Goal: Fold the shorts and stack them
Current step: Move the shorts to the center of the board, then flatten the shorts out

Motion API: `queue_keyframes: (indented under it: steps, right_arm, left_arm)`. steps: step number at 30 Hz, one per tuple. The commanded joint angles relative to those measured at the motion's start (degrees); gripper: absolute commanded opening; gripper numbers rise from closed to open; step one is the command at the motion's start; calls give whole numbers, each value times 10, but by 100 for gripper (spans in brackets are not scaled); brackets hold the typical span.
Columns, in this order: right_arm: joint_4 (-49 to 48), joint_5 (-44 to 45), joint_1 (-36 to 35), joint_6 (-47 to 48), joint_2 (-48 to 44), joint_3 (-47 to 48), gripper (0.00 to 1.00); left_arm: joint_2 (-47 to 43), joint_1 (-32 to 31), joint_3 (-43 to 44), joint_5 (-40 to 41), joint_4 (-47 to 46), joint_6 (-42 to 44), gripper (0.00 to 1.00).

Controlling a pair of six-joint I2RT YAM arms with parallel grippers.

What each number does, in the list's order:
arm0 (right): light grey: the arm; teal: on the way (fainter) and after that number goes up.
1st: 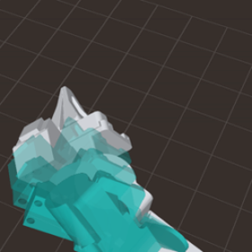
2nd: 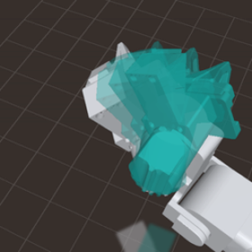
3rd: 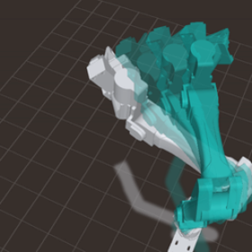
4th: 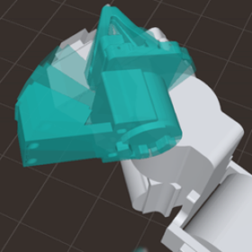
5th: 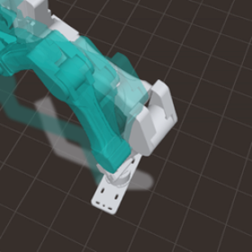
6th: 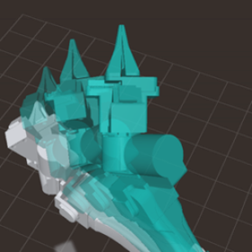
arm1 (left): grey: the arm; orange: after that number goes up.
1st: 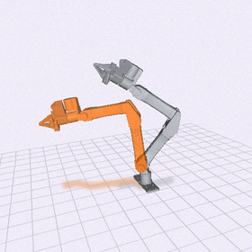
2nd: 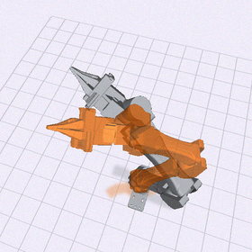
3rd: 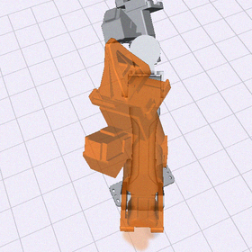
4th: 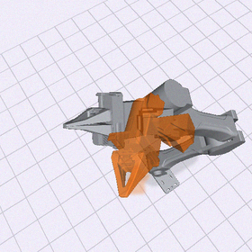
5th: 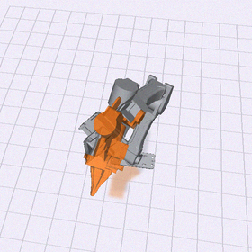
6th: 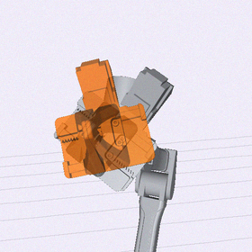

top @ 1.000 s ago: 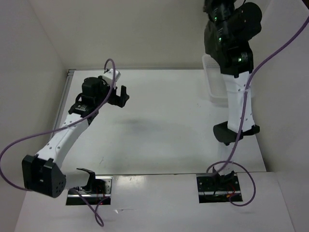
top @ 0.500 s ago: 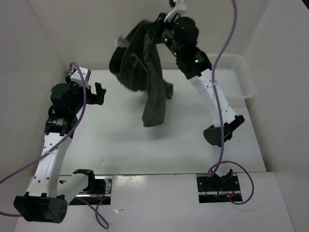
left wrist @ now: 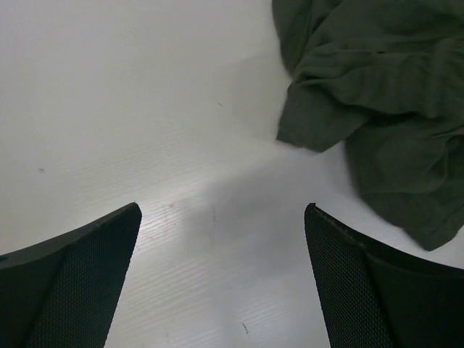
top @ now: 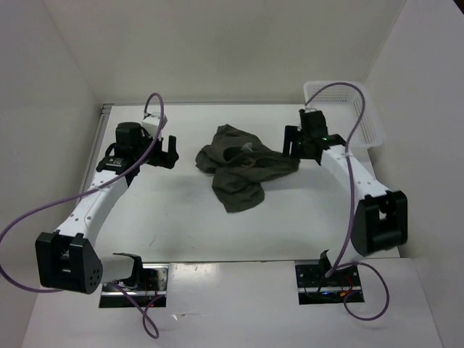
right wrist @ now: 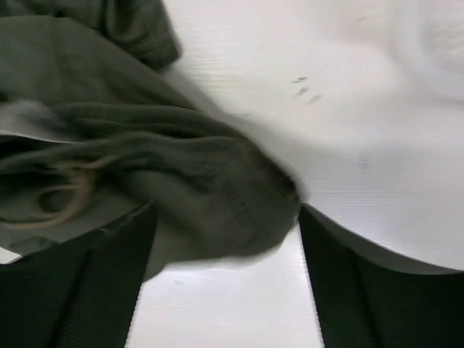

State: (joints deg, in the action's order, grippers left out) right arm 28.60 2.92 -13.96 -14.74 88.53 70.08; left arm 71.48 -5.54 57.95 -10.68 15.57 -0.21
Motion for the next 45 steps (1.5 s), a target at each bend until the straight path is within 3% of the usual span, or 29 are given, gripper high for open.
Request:
queue_keyframes:
  steps: [1, 3, 9, 14, 23, 26, 27, 29, 30, 31, 37, 45]
  right_arm:
    - [-26, -12, -7, 132, -78, -44, 88]
    - [-33, -44, -16, 153, -92, -31, 97]
    - [-101, -140, -127, 254, 6, 117, 98]
    - [-87, -138, -185, 407, 116, 178, 98]
    - [-90, -22, -230, 458, 213, 182, 100]
    - [-80, -22, -230, 466, 213, 157, 82]
    - [-74, -22, -230, 466, 202, 142, 60]
    - [-74, -13, -230, 466, 175, 118, 36]
    - [-74, -4, -230, 466, 164, 110, 14]
    - [-66, -4, -230, 466, 143, 104, 2]
    - [8, -49, -210, 486, 34, 104, 0]
    - [176, -155, -84, 553, -176, 62, 0]
  left_arm:
    - [24, -29, 2, -6, -16, 2, 100]
    - [35, -36, 2, -6, -22, 2, 100]
    - [55, -36, 2, -11, -28, 2, 100]
    - [42, -36, -5, -16, -28, 2, 100]
    - [24, -36, -41, -11, -22, 2, 100]
    - [24, -36, -41, -23, -22, 2, 100]
    - [19, -36, -41, -23, -22, 2, 100]
    - [19, -36, -41, -29, -22, 2, 100]
    - [19, -41, -46, -34, -22, 2, 100]
    - [19, -41, -46, -34, -22, 2, 100]
    - [76, -131, -51, 23, -77, 2, 100]
    - [216, -205, 50, 19, -197, 2, 100]
